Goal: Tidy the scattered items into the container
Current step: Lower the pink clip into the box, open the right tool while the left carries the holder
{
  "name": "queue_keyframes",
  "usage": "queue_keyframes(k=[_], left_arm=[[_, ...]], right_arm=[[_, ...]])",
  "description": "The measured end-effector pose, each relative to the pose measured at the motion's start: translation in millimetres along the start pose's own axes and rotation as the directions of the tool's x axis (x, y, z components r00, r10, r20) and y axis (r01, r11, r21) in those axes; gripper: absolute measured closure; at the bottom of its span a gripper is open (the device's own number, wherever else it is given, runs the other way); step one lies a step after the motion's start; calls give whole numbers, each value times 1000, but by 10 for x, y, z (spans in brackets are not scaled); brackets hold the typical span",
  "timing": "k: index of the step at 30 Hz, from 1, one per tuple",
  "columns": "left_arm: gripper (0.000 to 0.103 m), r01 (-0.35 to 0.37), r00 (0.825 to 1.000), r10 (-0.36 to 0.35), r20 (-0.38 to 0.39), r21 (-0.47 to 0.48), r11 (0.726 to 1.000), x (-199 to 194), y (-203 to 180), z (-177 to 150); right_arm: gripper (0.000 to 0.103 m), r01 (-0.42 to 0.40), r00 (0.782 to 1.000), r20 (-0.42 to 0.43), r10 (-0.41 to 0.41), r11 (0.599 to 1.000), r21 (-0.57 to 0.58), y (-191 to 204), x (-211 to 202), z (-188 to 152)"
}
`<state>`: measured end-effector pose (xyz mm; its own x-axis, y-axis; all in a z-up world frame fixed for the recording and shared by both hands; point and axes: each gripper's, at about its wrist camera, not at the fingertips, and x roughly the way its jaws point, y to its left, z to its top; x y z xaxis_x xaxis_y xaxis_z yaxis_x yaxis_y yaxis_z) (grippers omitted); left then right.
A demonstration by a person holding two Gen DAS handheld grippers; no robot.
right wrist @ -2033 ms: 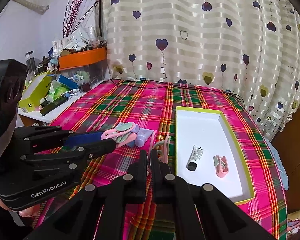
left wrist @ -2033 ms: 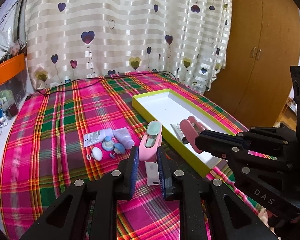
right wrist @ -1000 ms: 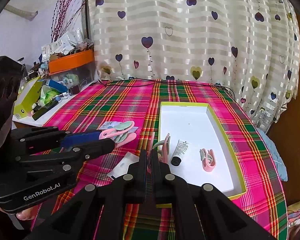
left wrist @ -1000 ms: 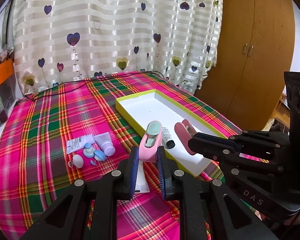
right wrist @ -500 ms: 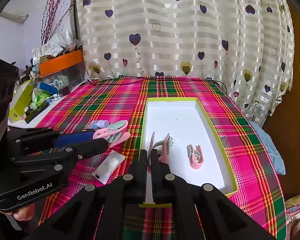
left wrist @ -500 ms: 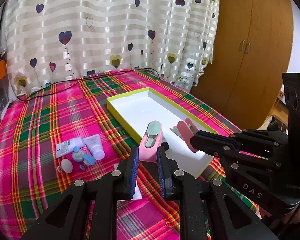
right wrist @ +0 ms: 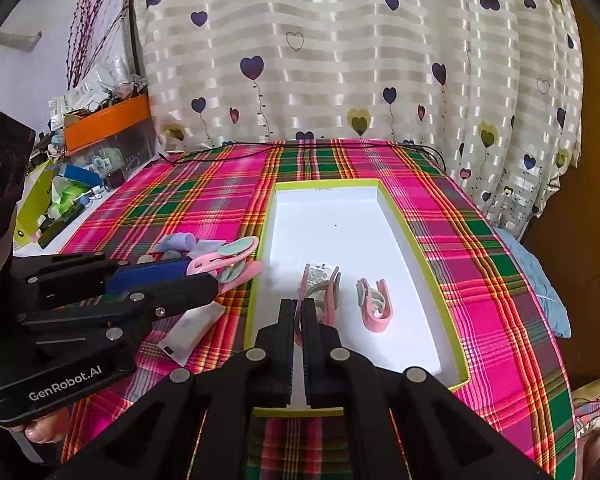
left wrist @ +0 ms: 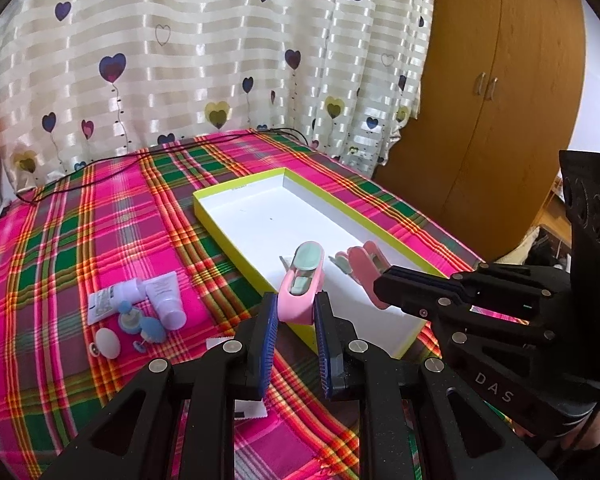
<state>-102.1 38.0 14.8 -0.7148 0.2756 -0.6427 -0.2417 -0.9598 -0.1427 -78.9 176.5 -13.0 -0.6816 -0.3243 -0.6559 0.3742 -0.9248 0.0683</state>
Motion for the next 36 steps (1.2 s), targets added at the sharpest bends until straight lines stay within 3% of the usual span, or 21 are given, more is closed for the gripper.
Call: queue_keyframes(k=[36], left_arm=[[84,67,993,-67,-93,-9,998,699,-81,176]], right_arm=[[99,-9,993,-117,15,998,55,-304,458,-59]])
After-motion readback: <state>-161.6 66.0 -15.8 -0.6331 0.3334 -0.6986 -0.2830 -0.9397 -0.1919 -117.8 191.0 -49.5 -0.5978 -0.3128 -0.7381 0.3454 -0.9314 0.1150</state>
